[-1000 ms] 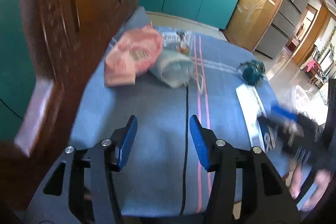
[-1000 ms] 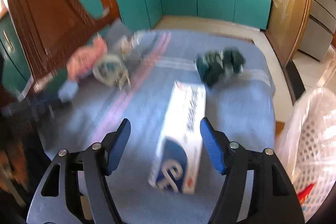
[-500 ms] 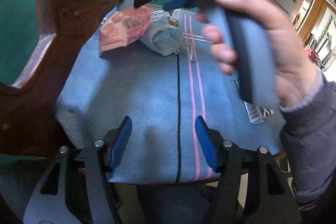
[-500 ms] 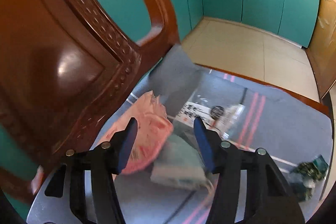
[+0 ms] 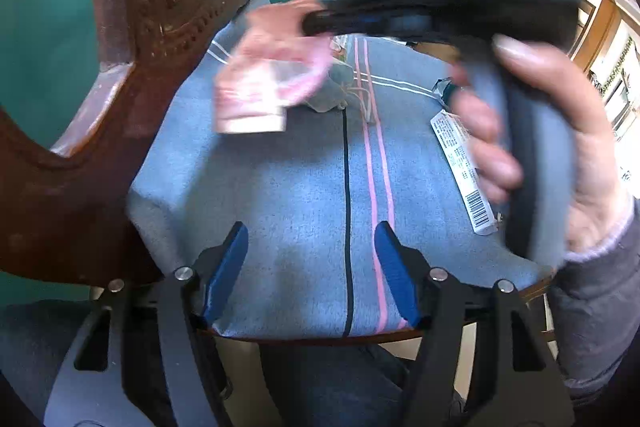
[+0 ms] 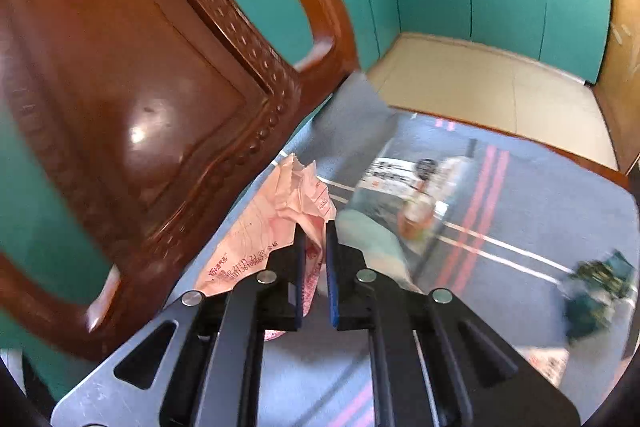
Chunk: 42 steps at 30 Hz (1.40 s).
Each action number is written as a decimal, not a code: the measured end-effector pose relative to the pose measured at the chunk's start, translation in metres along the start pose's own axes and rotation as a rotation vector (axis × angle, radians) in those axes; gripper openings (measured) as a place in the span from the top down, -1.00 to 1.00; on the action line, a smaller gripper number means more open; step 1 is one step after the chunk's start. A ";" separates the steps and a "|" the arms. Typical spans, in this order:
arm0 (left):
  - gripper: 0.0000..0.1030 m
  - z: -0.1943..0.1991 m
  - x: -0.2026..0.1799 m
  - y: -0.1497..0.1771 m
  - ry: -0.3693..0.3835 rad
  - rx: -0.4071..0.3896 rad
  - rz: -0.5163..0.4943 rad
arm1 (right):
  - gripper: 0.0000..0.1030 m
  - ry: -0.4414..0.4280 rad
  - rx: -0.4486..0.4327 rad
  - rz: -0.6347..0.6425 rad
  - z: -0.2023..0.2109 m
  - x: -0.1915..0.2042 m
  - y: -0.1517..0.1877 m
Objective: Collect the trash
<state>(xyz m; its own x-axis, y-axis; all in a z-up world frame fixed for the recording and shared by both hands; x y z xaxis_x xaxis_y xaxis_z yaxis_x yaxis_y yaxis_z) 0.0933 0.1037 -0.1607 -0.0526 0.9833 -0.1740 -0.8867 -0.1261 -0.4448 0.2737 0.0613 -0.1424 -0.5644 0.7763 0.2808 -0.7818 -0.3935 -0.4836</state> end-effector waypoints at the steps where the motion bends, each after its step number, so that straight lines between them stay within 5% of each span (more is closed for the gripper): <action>1: -0.40 0.002 0.000 0.000 -0.005 -0.007 0.002 | 0.80 0.007 -0.007 0.008 0.007 -0.002 0.005; 13: -0.70 0.013 -0.007 0.004 0.030 -0.014 -0.038 | 0.80 0.009 0.097 -0.046 0.033 -0.049 0.095; 22: -0.74 0.018 -0.014 0.008 0.025 -0.027 -0.072 | 0.80 0.019 0.149 -0.029 0.030 -0.045 0.107; 24: -0.76 0.020 -0.013 0.007 0.024 -0.032 -0.073 | 0.71 0.045 0.143 -0.022 0.032 -0.044 0.107; 25: -0.77 0.021 -0.012 0.007 0.024 -0.033 -0.071 | 0.45 0.064 0.129 -0.030 0.038 -0.045 0.108; 26: -0.77 0.019 -0.011 0.004 0.022 -0.032 -0.067 | -0.02 0.082 0.110 -0.052 0.044 -0.048 0.109; 28: -0.78 0.018 -0.010 0.001 0.018 -0.031 -0.065 | -0.35 0.087 0.058 -0.093 0.063 -0.056 0.114; 36: -0.85 -0.008 -0.030 -0.029 0.062 0.021 -0.124 | -0.35 0.250 -0.015 -0.220 0.113 -0.092 0.136; 42: -0.84 -0.051 -0.068 -0.042 0.046 0.094 -0.227 | -0.37 0.266 -0.020 -0.287 0.126 -0.114 0.148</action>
<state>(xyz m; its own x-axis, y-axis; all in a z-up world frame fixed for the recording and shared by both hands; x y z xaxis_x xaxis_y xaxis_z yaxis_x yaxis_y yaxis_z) 0.1569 0.0359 -0.1749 0.1721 0.9777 -0.1201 -0.9125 0.1123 -0.3933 0.1886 -0.1480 -0.1414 -0.2327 0.9550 0.1839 -0.8913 -0.1337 -0.4333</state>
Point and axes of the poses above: each gripper's, at about its wrist camera, not at the fingertips, and z roughly against the way its jaws point, x to its left, y to its underside, the point moved 1 cm from there along -z, roughly the way its jaws point, and after that the axes turned 10 degrees about x, right-handed, at the moved point
